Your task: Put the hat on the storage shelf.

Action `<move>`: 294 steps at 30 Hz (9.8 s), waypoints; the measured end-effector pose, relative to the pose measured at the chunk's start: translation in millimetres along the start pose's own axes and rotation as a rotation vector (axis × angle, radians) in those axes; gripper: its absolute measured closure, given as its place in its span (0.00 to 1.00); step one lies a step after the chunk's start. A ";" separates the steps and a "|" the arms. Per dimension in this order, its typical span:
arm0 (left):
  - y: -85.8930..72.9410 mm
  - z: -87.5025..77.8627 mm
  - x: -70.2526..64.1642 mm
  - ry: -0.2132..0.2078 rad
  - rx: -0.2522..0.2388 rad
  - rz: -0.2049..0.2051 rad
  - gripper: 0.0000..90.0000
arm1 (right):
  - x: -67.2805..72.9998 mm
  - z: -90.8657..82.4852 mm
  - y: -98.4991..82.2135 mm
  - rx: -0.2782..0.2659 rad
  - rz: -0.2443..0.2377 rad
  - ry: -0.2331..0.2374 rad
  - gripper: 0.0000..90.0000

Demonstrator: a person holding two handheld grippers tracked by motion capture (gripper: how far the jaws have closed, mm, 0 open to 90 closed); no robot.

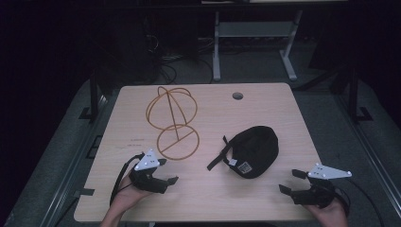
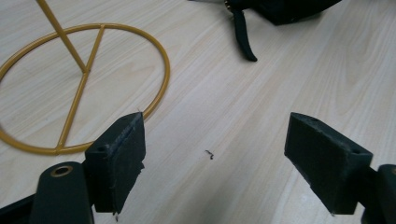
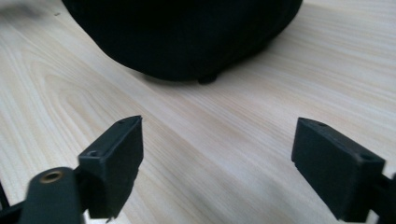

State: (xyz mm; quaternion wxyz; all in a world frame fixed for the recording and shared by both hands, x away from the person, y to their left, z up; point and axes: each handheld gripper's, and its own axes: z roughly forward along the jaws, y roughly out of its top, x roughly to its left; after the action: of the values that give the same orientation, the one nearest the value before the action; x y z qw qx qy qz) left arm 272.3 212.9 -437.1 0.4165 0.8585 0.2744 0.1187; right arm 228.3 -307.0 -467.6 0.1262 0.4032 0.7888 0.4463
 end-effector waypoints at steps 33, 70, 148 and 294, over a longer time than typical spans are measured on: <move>38.4 7.7 -28.5 -0.094 -0.053 0.060 0.23 | 3.7 1.0 5.1 -0.007 0.023 0.056 0.17; 125.5 76.3 -79.8 -0.275 -0.005 0.236 0.26 | 2.3 2.3 7.0 -0.031 0.018 0.088 0.17; 224.7 79.3 -110.6 -0.547 -0.077 0.295 0.89 | 33.4 1.1 44.5 -0.324 -0.078 0.165 0.25; 66.3 27.6 -50.1 -0.194 0.012 0.191 0.34 | 11.1 -41.5 222.3 -0.202 -0.204 0.206 0.97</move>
State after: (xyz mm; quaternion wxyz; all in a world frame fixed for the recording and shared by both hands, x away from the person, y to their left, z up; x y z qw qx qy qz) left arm 267.8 133.1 -401.4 0.4229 0.8907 0.1504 0.0726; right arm 314.4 -262.3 -263.0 0.1291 0.2587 0.7856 0.5470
